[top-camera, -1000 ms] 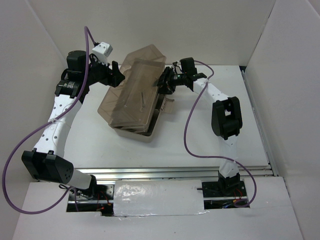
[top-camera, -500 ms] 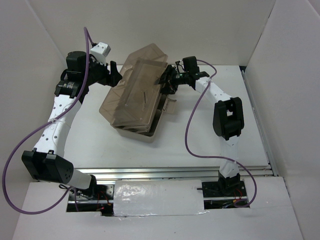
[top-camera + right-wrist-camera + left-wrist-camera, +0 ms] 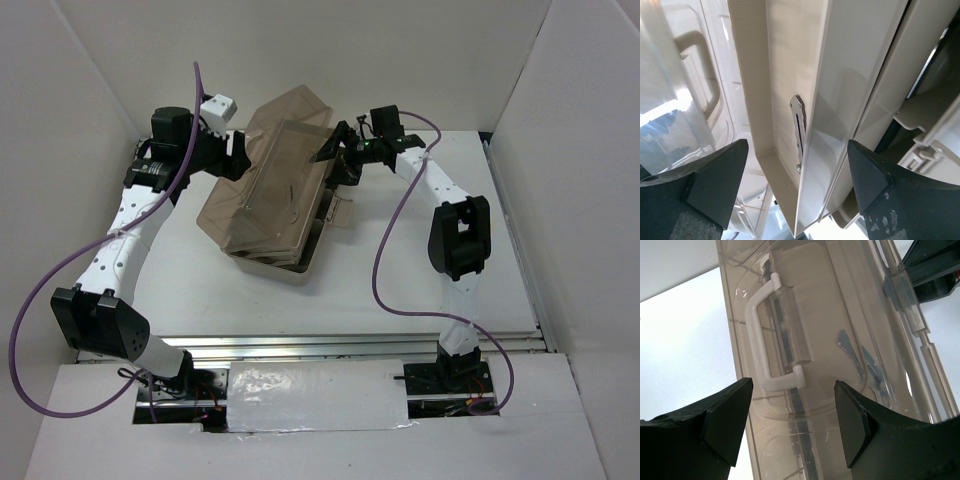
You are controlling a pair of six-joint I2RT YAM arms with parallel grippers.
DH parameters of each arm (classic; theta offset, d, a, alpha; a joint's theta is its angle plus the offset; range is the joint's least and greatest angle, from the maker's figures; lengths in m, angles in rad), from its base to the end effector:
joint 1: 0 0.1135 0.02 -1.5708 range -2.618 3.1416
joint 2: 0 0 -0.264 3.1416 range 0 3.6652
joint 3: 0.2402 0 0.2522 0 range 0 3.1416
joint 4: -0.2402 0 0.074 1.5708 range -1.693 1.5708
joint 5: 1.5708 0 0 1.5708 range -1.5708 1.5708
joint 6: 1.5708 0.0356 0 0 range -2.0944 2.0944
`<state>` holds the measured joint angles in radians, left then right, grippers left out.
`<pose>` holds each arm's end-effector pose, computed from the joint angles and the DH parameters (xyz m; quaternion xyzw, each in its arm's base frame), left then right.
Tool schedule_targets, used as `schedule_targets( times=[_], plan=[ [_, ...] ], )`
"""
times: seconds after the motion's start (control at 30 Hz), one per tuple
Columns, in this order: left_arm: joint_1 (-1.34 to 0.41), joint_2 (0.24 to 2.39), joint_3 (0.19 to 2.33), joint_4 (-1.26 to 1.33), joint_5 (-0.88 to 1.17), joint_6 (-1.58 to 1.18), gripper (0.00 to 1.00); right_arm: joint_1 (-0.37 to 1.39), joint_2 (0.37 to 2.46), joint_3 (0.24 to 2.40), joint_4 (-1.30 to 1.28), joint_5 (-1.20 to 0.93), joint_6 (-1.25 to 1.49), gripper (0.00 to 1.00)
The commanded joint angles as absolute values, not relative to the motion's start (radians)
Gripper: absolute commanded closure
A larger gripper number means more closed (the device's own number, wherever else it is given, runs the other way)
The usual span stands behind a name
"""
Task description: Sort the tools into containers
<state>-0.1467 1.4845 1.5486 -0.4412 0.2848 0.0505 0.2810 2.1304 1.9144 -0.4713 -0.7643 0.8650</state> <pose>0.3333 -0.0594 0.4123 0.1600 0.8069 -0.1440 0.5501 0.4633 0.1594 0.2801 0.0888 0.8492 0.4983 0.1506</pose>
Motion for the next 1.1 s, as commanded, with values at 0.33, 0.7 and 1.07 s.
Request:
schedule_targets(
  times=[0.33,0.7,1.07],
  plan=[
    [-0.16,1.497,1.56,-0.434,0.284,0.077,0.21,0.219,1.95,1.939,-0.603,-0.713,0.707,0.19],
    [-0.219,1.467,1.537,-0.453,0.275,0.092,0.21,0.057,1.776,1.567,-0.514,-0.709,0.601,0.35],
    [-0.178,1.443,1.473,-0.416,0.208,0.029,0.21,0.066,1.894,1.361,-0.223,-0.896,0.784,0.52]
  ],
)
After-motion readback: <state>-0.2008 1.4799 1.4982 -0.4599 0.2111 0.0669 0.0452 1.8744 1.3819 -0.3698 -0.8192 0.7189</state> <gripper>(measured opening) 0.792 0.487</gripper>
